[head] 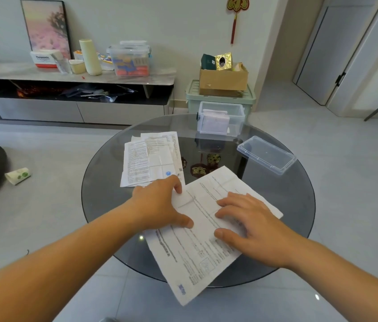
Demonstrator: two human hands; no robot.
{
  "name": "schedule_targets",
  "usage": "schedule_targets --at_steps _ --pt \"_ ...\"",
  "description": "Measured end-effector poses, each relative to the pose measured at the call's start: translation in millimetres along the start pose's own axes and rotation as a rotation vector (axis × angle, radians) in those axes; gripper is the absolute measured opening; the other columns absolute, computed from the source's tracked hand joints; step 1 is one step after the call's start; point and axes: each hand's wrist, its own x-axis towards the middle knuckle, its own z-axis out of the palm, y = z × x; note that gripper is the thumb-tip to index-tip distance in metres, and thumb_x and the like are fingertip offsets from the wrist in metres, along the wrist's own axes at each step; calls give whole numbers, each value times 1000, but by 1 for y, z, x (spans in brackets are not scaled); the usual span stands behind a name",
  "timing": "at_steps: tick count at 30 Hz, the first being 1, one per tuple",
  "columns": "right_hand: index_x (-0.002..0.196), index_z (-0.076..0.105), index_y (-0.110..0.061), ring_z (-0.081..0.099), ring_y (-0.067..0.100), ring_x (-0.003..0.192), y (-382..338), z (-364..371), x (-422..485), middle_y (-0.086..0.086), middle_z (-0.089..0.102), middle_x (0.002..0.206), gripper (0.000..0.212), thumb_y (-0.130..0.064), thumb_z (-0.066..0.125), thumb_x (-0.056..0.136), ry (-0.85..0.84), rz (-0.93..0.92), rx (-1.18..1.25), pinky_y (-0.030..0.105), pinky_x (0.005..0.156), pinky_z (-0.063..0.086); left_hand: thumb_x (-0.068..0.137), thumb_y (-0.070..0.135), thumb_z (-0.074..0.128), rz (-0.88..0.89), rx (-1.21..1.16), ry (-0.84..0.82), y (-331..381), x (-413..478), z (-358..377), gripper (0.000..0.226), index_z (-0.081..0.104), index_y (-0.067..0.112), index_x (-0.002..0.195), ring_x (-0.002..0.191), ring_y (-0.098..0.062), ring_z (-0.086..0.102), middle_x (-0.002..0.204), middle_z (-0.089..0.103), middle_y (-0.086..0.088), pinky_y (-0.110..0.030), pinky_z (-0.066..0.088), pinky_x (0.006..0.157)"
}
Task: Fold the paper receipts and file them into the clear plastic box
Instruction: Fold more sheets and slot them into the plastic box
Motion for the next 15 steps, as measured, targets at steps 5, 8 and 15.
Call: schedule_targets --at_steps 5,8,15 --pt "139 47 -41 7 3 147 2 -6 3 -26 23 158 75 -78 16 81 -4 51 13 41 121 3 90 34 73 -57 -542 -185 2 -8 -19 19 74 22 104 82 -20 76 100 76 1 -38 61 82" --pt "140 46 -42 15 -3 143 0 -11 0 -27 27 155 75 -79 23 79 6 54 158 39 122 15 95 29 67 -157 -849 -237 2 -6 -18 27 70 9 114 86 -26 76 97 78 -5 -37 61 80" --pt "128 52 -53 38 -13 130 -1 -13 -8 -40 45 136 76 -96 28 70 -23 4 444 31 114 35 99 -1 44 -49 -1001 -352 -12 2 -9 34 66 5 125 116 -30 66 121 71 -11 -36 53 95"
